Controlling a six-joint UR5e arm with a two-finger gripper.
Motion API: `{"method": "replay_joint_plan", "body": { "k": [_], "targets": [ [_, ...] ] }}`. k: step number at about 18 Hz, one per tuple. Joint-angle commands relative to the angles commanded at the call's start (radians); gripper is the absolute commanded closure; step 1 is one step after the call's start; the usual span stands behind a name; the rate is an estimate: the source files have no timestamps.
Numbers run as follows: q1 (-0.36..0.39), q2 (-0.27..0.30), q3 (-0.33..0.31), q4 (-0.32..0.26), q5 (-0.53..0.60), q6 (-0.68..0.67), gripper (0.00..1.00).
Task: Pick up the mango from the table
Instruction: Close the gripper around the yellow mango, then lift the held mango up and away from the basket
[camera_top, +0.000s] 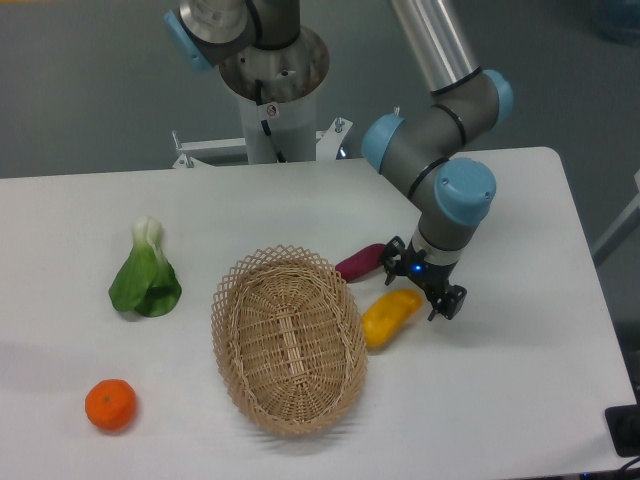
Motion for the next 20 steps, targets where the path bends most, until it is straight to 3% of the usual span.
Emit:
{"method": "replay_joint_plan", "body": {
  "k": [4,6,13,20],
  "targets": [
    [0.000,-0.002,0.000,0.000,0.002,0.000,0.60],
    [0.000,0.000,0.003,0.000,0.002,0.000,0.78],
    [0.023,0.028,0.052,-0.006,0.002,0.000,0.79],
    [0.077,0.035,0.214,-0.046,0.005,-0.051,0.78]
  ]
}}
